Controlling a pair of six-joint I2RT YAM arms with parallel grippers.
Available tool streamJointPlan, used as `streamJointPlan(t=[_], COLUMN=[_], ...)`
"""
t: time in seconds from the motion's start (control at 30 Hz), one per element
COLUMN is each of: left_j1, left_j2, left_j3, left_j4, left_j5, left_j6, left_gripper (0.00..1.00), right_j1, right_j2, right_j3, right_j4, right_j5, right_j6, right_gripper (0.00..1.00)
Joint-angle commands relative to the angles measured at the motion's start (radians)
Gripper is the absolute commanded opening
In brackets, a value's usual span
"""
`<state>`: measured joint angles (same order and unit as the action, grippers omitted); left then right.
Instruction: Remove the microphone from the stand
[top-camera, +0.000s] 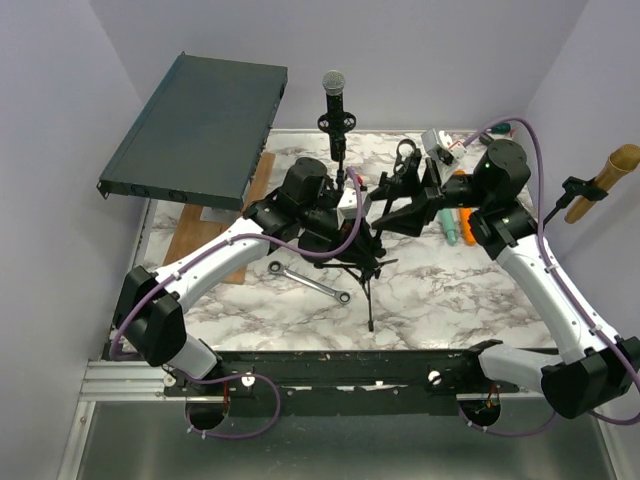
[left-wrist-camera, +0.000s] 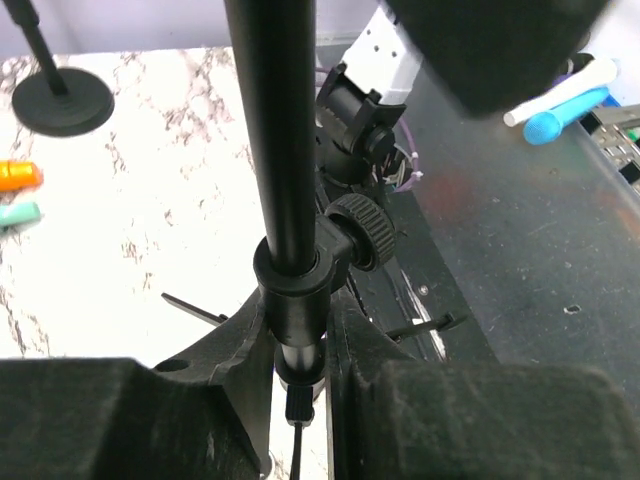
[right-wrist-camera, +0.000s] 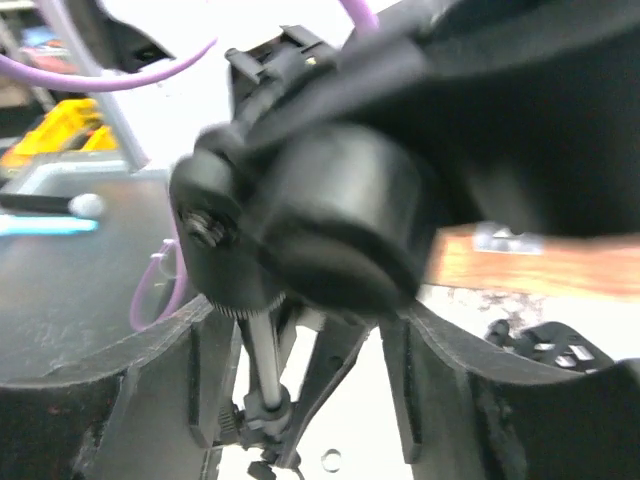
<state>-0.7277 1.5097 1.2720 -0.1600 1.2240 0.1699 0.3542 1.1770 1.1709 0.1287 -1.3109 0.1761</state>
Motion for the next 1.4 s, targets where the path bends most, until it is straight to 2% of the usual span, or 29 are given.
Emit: streamJointPlan(t=[0.0, 0.03, 0.1, 0.4, 0.63, 1.03, 1.2, 1.27, 1.37], left_j1=[-0.001, -0.001, 0.000, 0.001, -0.014, -0.057, -0.067, -0.070, -0.072], left_j2=[-0.074, -0.084, -0.103, -0.192, -0.197, -0.186, -0.183, -0.183, -0.186], left_j3=[-0.023, -0.026, -0.033, -0.014, 0.033, 0.069, 0.073, 0.073, 0.069], left_j4=[0.043, 0.042, 0.043, 0.038, -0.045, -0.080, -0.080, -0.082, -0.085], left_j5=[-0.117, -0.139, -0.192, -0.539, -0.697, -0.803, -0.818, -0.819, -0.826], left_j6=[-0.066, -0.076, -0.099, -0.248, -0.294, -0.300, -0.305, -0.304, -0.301], left_gripper=[0.00, 0.00, 0.00, 0.00, 0.00, 0.00, 0.00, 0.00, 0.00], right_j1=[-0.003, -0.003, -0.003, -0.004, -0.003, -0.002, -0.003, -0.003, -0.003], right_j2=[-0.044, -0.050, -0.065, -0.098, -0.059, -0.008, 0.004, 0.002, -0.001], right_j3=[0.034, 0.033, 0.025, -0.029, -0.028, -0.070, -0.075, -0.076, -0.065], right_j4=[-0.142, -0.174, -0.192, -0.228, -0.207, -0.212, -0.214, -0.210, -0.224], right_j5=[0.189, 0.210, 0.250, 0.336, 0.313, 0.337, 0.327, 0.327, 0.331], right_j6=[-0.110, -0.121, -0.125, -0.120, -0.060, -0.067, -0.069, -0.073, -0.097], right_gripper=[0.73, 0.78, 0.81, 0.83, 0.73, 0.60, 0.49, 0.41, 0.17])
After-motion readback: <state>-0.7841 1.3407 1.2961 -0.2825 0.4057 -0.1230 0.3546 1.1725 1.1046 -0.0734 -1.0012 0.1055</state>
